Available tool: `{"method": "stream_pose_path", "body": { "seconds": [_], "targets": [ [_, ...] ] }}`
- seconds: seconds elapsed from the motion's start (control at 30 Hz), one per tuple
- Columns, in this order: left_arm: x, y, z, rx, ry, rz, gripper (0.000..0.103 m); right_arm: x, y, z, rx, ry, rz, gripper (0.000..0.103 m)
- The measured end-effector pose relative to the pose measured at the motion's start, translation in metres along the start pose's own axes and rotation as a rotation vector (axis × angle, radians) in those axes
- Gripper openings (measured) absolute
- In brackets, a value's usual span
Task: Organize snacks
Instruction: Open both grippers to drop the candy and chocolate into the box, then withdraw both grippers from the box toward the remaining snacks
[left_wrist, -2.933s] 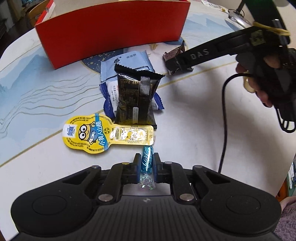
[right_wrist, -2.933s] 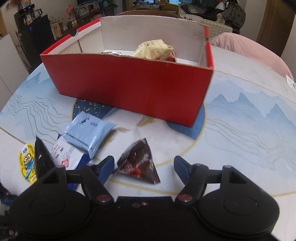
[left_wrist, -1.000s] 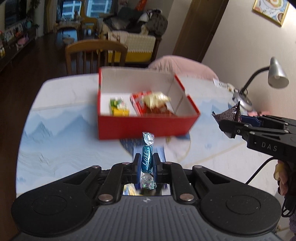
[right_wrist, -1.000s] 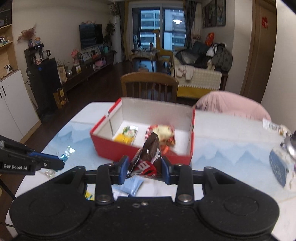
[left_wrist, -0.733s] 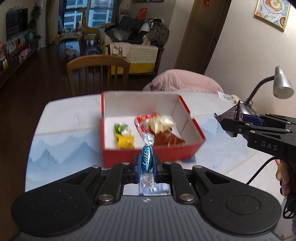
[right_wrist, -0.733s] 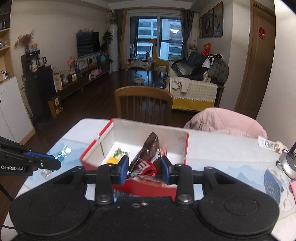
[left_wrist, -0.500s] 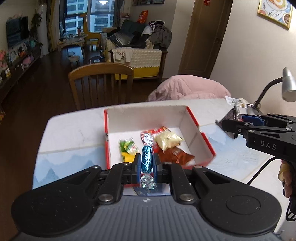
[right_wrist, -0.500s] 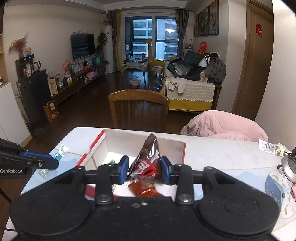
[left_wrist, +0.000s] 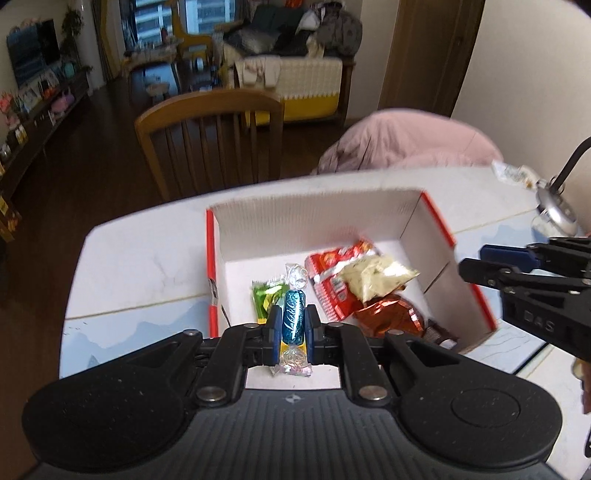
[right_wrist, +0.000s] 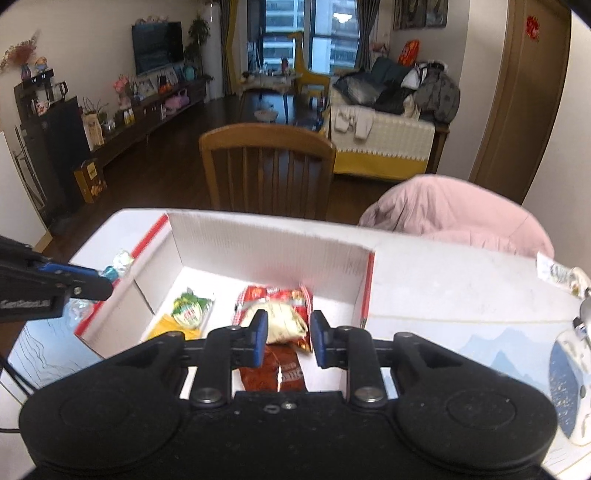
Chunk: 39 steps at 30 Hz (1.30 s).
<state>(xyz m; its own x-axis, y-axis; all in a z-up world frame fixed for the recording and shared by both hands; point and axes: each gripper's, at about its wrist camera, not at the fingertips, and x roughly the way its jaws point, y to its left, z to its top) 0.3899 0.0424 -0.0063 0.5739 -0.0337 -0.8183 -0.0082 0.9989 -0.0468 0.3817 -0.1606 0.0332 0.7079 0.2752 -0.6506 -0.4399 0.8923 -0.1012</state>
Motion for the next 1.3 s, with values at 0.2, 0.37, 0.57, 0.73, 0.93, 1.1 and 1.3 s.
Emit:
{"method": "stream_pose_path", "body": {
  "seconds": [0.2,0.37,0.57,0.73,0.93,1.1,1.3],
  "targets": [
    [0.047,-0.005,0.002,0.006,0.087,0.001,0.012,0.022,-0.006,-0.016,0.012,0.059,0.025,0.028],
    [0.072,-0.008,0.001,0.009,0.144,-0.001,0.012,0.034,-0.010,-0.025,0.014,0.094,0.052,0.030],
    [0.085,-0.011,-0.003,0.023,0.176,0.000,0.012,0.042,-0.013,-0.030,0.017,0.118,0.063,0.031],
    [0.079,-0.008,-0.007,0.014,0.167,-0.012,0.012,0.039,-0.013,-0.032,0.023,0.124,0.078,0.032],
    [0.058,-0.003,-0.013,0.003,0.140,-0.035,0.012,0.022,-0.006,-0.032,0.018,0.100,0.087,0.033],
    [0.032,0.001,-0.020,-0.004,0.105,-0.056,0.012,0.000,0.001,-0.031,0.021,0.073,0.097,0.035],
    [-0.002,0.003,-0.030,-0.008,0.055,-0.084,0.013,-0.029,0.013,-0.033,0.021,0.034,0.106,0.037]
  ]
}}
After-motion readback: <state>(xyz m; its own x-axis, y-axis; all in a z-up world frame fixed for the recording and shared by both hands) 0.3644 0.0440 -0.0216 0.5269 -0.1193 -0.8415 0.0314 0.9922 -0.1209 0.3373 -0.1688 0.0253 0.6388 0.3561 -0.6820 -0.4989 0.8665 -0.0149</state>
